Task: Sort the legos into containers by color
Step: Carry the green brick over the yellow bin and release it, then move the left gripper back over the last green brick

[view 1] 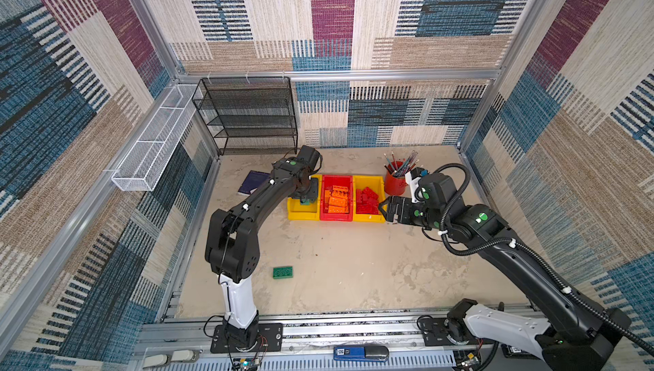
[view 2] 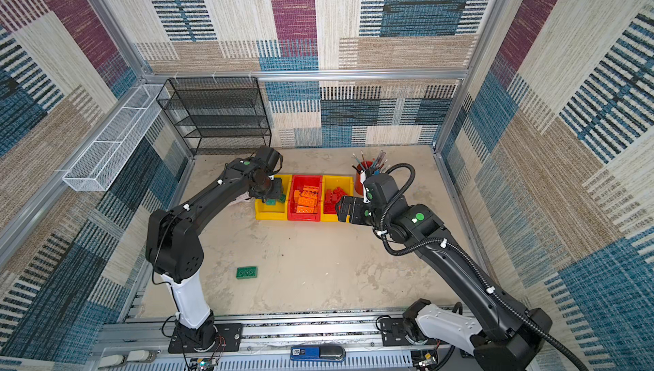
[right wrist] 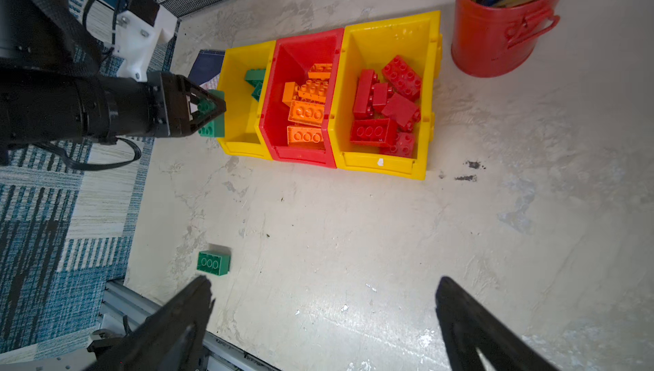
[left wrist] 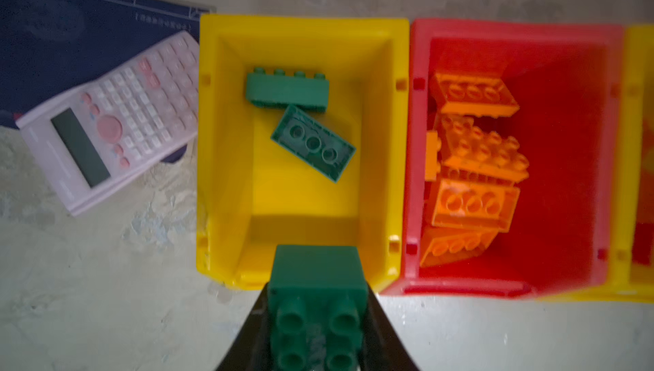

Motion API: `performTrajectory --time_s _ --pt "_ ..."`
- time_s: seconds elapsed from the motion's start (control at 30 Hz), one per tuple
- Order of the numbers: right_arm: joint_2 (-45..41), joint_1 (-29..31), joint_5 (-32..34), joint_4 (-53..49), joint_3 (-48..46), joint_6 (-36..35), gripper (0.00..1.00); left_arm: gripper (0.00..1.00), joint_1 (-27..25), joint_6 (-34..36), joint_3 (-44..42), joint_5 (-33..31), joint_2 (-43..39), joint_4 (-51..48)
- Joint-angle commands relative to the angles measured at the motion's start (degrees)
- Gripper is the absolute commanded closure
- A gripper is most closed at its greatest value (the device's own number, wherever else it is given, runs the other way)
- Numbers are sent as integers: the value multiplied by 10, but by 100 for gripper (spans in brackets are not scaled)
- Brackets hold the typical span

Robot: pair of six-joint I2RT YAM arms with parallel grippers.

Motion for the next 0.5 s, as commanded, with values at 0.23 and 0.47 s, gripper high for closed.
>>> performTrajectory --time_s 0.23,0.47 --pt "30 -5 56 -4 35 -6 0 26 26 35 170 22 129 -78" --pt "68 -6 29 2 59 -27 0 18 28 24 139 39 90 -66"
